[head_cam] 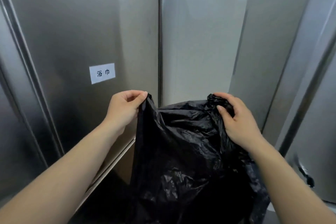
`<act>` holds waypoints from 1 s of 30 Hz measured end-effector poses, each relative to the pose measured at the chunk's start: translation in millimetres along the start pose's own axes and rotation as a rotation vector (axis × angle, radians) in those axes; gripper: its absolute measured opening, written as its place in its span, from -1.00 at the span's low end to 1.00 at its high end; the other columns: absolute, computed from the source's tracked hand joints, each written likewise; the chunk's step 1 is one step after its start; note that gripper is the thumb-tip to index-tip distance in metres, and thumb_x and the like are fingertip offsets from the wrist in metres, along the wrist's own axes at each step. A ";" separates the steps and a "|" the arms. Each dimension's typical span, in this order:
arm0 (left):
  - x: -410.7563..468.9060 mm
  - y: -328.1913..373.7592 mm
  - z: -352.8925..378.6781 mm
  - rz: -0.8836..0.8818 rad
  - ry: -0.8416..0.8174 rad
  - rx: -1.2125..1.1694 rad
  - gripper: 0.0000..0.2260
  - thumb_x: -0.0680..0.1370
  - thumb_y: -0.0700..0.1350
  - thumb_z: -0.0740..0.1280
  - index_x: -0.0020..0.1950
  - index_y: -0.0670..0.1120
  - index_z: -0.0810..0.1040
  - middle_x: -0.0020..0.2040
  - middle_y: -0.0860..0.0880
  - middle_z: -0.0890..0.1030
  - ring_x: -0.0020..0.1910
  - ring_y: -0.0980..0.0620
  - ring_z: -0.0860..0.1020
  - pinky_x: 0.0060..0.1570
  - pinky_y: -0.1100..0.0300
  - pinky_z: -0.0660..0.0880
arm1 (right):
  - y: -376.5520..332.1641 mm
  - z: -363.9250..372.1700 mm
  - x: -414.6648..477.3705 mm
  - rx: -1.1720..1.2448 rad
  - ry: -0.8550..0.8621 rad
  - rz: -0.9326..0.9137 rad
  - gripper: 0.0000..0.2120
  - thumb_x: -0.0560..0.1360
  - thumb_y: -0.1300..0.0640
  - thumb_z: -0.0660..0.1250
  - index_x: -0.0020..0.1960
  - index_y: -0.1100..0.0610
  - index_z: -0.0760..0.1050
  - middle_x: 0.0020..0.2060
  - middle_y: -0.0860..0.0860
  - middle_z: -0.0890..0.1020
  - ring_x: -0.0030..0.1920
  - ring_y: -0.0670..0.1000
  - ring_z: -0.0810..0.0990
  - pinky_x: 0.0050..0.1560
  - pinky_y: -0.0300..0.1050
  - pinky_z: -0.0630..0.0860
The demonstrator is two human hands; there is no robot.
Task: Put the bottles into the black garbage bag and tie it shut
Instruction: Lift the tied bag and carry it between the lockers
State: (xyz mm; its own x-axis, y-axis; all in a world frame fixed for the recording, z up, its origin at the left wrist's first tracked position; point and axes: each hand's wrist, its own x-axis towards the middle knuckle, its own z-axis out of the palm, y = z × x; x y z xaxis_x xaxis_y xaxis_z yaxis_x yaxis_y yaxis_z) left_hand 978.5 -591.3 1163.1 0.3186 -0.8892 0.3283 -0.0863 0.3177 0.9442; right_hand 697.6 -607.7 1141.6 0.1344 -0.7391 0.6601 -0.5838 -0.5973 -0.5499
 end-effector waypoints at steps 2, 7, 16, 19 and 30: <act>19.7 6.7 11.5 0.037 -0.047 -0.001 -0.87 0.49 -0.12 0.39 -0.26 -0.03 0.65 -0.36 -0.01 0.60 -0.31 -0.01 0.48 -0.34 0.22 0.48 | -4.1 3.3 17.4 -0.017 0.028 -0.003 -0.70 0.56 0.18 0.23 0.23 -0.13 0.44 0.01 -0.07 0.50 -0.05 -0.22 0.42 -0.05 -0.66 0.19; 67.4 26.3 26.8 0.117 -0.123 -0.037 -0.92 0.49 -0.10 0.39 -0.18 -0.05 0.65 -0.30 0.00 0.64 -0.32 0.06 0.57 -0.41 0.26 0.53 | -19.6 11.1 60.9 -0.015 0.105 -0.038 -0.69 0.57 0.18 0.22 0.23 -0.15 0.43 0.02 -0.11 0.48 0.02 -0.20 0.44 0.00 -0.65 0.21; 155.4 60.8 56.4 0.228 -0.190 -0.125 -0.90 0.48 -0.03 0.40 -0.22 0.01 0.65 -0.32 0.09 0.63 -0.28 0.09 0.57 -0.24 0.10 0.60 | -36.4 5.7 140.1 -0.083 0.229 -0.091 -0.68 0.57 0.17 0.20 0.23 -0.18 0.42 0.02 -0.07 0.48 0.01 -0.30 0.43 -0.02 -0.66 0.21; 180.4 62.3 69.8 0.254 -0.218 -0.142 -0.90 0.45 0.00 0.42 -0.25 0.05 0.66 -0.37 0.13 0.62 -0.35 0.14 0.56 -0.40 0.26 0.50 | -33.5 7.3 165.1 -0.093 0.254 -0.090 -0.68 0.58 0.17 0.19 0.22 -0.19 0.41 0.03 -0.04 0.48 0.00 -0.32 0.41 -0.03 -0.67 0.21; 256.6 41.0 114.9 0.264 -0.228 -0.096 -0.90 0.46 -0.04 0.42 -0.24 -0.02 0.65 -0.28 0.01 0.62 -0.23 0.02 0.56 -0.03 -0.16 0.56 | 18.0 40.1 240.5 -0.070 0.228 -0.110 -0.68 0.58 0.18 0.20 0.23 -0.15 0.43 0.08 -0.03 0.48 0.02 -0.36 0.38 -0.03 -0.68 0.19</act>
State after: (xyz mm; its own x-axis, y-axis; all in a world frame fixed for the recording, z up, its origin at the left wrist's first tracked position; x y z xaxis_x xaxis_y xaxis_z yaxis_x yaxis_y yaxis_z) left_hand 948.3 -844.2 1288.9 0.0774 -0.8194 0.5680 -0.0446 0.5663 0.8230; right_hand 751.5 -808.7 1269.9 0.0206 -0.5770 0.8165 -0.6311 -0.6409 -0.4370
